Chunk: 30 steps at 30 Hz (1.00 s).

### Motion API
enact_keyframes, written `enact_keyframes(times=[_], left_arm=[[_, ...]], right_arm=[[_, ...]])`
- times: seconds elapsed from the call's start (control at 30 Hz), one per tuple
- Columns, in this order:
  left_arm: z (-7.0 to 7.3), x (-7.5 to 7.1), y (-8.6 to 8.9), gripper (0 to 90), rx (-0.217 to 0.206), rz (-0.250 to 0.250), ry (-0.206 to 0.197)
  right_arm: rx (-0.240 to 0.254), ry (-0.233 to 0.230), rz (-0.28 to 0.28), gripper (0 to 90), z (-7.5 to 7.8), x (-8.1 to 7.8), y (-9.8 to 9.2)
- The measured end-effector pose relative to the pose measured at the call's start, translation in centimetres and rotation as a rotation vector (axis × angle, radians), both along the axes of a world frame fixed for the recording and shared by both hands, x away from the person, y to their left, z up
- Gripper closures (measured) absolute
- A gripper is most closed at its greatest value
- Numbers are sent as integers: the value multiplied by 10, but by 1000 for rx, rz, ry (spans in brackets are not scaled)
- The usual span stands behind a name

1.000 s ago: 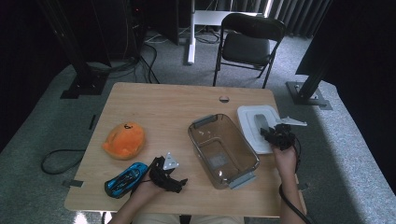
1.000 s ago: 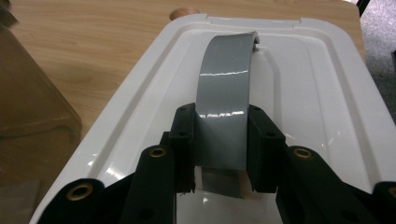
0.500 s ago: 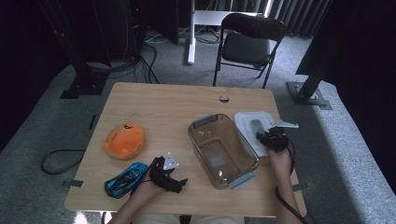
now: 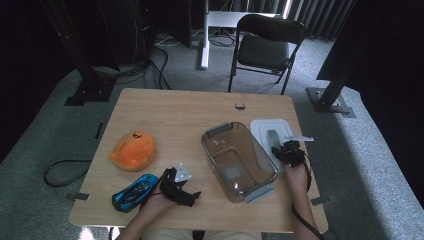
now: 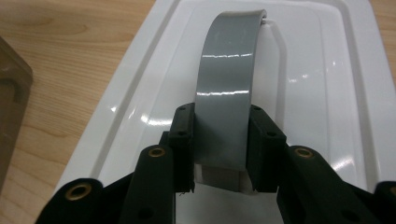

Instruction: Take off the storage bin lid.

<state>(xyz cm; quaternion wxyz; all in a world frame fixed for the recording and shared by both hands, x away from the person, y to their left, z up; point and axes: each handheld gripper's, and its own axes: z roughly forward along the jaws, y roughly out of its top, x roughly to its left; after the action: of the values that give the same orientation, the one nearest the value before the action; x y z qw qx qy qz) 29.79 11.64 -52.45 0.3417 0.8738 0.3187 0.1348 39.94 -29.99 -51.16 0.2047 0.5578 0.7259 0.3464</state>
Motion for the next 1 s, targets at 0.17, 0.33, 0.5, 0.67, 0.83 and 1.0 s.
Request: enact_keyframes(times=[0.17, 0.33, 0.5, 0.67, 0.83, 1.0], left_arm=[[0, 0, 0, 29, 0, 0, 0], [0, 0, 0, 29, 0, 0, 0], [0, 0, 0, 28, 0, 0, 0], [0, 1, -1, 28, 1, 7, 1], [3, 4, -11, 28, 11, 23, -18], [14, 6, -24, 28, 6, 25, -44]], right_arm=[[-4, -4, 4, 540, 1, -1, 0], [18, -19, -15, 363, 4, -5, -2], [58, -34, -29, 203, 8, -11, -7], [75, -34, 24, 138, 10, -19, -10], [65, -53, 46, 136, 12, -28, -9], [56, -45, 86, 135, 11, -35, -5]])
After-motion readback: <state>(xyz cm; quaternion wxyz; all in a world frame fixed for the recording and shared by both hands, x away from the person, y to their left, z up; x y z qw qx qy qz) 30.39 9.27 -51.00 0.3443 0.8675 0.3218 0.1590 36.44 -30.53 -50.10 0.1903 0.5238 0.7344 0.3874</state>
